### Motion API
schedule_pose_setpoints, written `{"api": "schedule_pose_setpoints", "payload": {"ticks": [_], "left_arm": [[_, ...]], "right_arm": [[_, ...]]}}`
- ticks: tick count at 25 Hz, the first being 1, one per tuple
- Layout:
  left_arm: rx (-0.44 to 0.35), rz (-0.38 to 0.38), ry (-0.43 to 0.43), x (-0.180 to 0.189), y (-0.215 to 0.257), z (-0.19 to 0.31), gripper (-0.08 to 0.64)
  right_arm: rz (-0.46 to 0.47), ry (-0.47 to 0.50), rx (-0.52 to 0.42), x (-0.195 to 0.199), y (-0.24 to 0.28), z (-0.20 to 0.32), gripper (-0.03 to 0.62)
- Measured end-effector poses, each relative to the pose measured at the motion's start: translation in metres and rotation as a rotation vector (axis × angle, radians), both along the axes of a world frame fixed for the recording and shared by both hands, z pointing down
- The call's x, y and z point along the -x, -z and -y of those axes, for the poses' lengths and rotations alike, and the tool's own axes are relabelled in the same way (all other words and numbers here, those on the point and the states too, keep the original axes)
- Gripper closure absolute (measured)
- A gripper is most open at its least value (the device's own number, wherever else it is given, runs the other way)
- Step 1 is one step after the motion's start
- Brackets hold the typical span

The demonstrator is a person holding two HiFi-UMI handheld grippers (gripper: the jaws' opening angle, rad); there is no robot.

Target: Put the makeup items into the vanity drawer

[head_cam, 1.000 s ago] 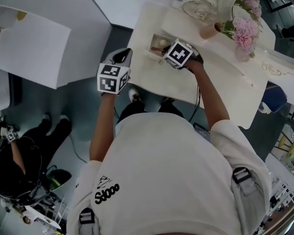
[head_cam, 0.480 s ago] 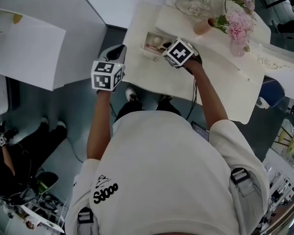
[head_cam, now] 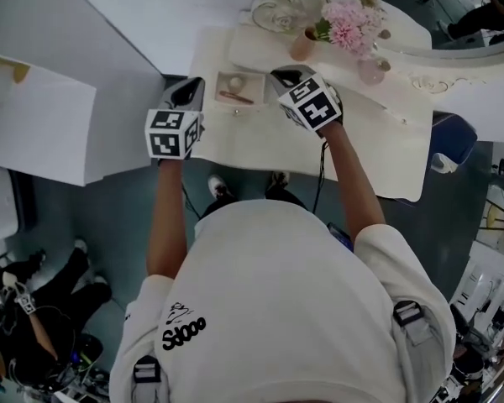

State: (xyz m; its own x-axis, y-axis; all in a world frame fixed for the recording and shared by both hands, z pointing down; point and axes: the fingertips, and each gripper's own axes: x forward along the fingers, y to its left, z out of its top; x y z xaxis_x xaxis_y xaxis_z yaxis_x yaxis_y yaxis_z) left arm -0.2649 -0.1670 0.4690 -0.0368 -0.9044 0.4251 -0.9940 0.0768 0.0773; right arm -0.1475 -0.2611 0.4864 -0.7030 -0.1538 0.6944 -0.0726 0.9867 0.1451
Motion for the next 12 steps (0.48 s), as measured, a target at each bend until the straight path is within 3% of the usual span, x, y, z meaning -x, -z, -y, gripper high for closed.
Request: {"api": "schedule_pose_setpoints", "payload": {"ticks": [12], "left_arm": [[-0.171,0.131,-0.103,-0.055,0.098,0.048,0.541]], "right_arm": [[0.288,-0.205,-0.174,-0.078,0.128,0.043,0.591]]}}
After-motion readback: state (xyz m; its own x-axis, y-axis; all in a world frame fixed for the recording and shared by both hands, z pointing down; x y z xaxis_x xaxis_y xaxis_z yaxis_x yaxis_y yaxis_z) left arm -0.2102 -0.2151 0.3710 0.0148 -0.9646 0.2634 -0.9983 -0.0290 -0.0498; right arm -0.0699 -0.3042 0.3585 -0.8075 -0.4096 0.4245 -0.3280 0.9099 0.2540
